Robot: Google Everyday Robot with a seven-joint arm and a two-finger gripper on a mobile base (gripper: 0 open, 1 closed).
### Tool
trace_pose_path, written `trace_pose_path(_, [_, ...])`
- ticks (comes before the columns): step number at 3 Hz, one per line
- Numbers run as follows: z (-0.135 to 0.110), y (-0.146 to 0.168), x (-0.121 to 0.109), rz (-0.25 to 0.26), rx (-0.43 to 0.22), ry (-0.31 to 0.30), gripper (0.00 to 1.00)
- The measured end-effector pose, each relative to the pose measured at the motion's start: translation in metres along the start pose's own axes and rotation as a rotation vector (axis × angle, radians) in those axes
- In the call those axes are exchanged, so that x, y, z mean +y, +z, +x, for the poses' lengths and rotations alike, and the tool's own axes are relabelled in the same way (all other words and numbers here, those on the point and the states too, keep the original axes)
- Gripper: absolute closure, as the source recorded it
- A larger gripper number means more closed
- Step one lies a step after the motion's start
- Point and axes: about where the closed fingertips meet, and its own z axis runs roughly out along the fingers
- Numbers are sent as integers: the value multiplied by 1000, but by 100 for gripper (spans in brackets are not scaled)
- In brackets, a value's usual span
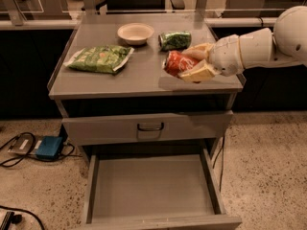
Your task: Pick coke can from middle drawer and place on counter
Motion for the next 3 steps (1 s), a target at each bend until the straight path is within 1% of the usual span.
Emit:
trace_pose_path(1, [5, 19, -25, -27, 33, -15, 100])
trace_pose_path(2, [14, 31, -44, -45, 63, -15, 100])
trace_pose_path(3, [30, 44, -55, -62, 101, 6, 100])
